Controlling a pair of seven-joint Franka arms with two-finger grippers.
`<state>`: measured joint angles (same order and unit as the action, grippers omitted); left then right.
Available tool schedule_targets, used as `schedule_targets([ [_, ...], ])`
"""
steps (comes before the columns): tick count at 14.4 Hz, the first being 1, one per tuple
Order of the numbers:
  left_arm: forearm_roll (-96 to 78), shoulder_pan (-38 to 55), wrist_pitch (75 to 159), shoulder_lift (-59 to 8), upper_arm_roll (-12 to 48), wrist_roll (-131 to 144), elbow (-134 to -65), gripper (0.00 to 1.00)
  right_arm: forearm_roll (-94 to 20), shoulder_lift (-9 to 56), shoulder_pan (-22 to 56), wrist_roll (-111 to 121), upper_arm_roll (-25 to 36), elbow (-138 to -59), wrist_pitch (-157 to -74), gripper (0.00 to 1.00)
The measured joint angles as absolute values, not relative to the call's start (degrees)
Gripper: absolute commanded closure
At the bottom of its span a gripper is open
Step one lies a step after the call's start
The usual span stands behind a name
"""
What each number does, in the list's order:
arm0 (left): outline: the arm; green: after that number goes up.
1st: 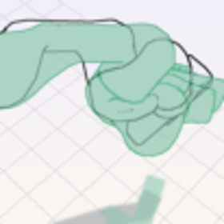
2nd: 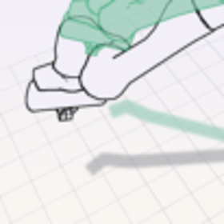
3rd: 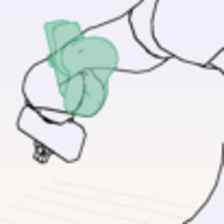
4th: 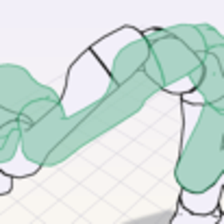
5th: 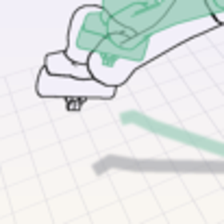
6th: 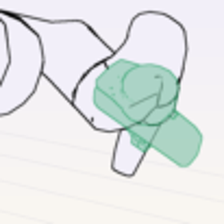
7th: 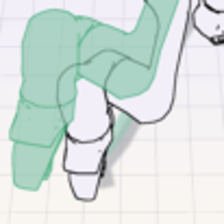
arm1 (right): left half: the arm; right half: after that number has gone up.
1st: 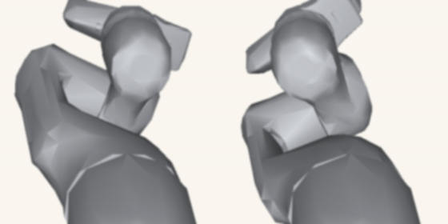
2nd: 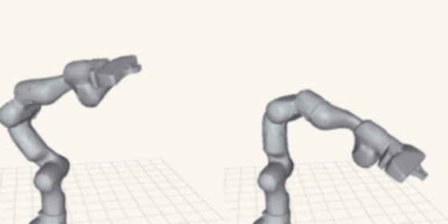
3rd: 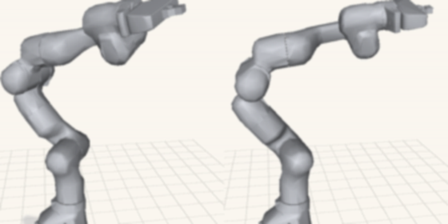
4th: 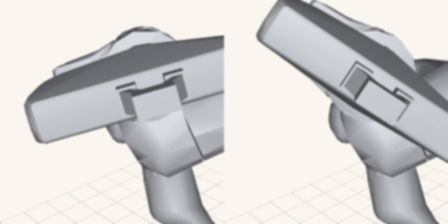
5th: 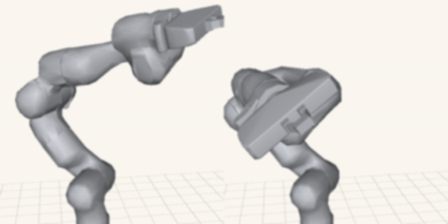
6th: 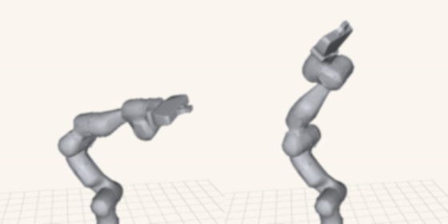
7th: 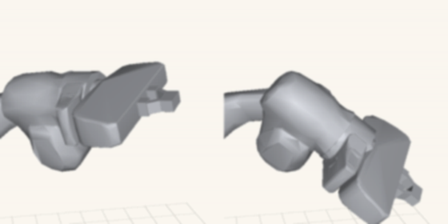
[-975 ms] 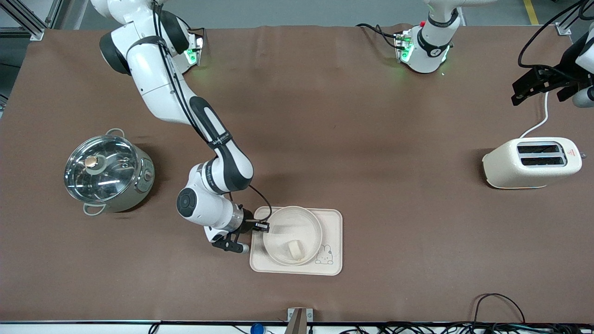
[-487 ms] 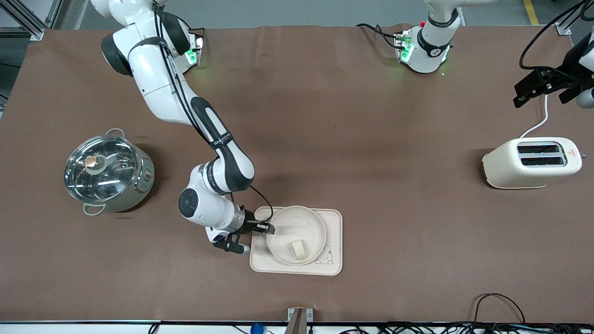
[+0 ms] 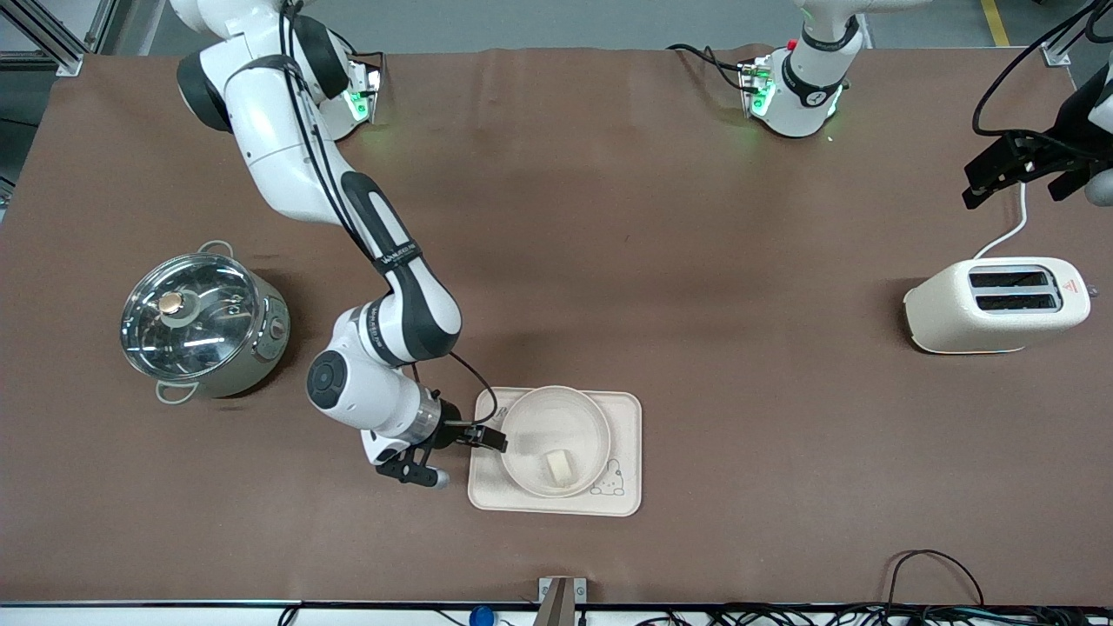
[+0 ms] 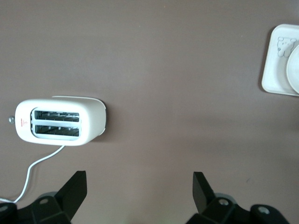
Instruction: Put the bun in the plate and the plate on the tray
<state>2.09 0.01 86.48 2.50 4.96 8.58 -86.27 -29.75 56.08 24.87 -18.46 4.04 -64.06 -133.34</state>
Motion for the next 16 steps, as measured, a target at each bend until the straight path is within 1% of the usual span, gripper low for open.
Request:
schedule_targets([
  [2,2.08,0.10,87.34,2.23,4.97,8.59,-86.27,0.00,-29.05,52.20,25.15,-18.50,6.05,-68.15,-132.21,0.00],
  [3,2.08,0.16,87.78,2.07,4.97,8.59,-86.28,0.00,-28.97,49.37,25.21,-18.50,6.61,-71.53,-131.90,0.00],
  [5,2.08,0.16,88.12,1.86,4.97,8.57,-86.28,0.00,-28.18,42.36,25.27,-18.51,7.17,-80.25,-131.55,0.00],
  [8,2.08,-0.12,88.04,1.90,4.94,8.46,-86.25,0.00,-24.74,30.19,25.40,-18.51,7.26,-94.68,-130.49,0.00],
  [9,2.08,-0.16,87.90,1.91,4.92,8.46,-86.24,0.00,-23.17,26.07,25.36,-18.51,7.39,-98.45,-128.03,0.00],
  [10,2.08,-0.17,87.72,1.93,4.91,8.45,-86.23,0.00,-20.84,22.18,25.14,-18.51,7.59,-100.93,-123.71,0.00],
  [12,2.08,-0.18,87.66,1.99,4.90,8.46,-86.18,0.00,-14.40,15.42,23.64,-18.56,7.96,-102.12,-113.80,0.00],
  [14,2.08,-0.18,87.62,2.04,4.90,8.46,-86.15,0.00,-10.20,9.68,21.19,-18.56,8.14,-101.01,-105.39,0.00],
  [16,2.08,-0.19,87.50,2.07,4.88,8.45,-86.12,0.00,-8.74,5.88,18.06,-18.55,8.24,-98.33,-100.35,0.00],
])
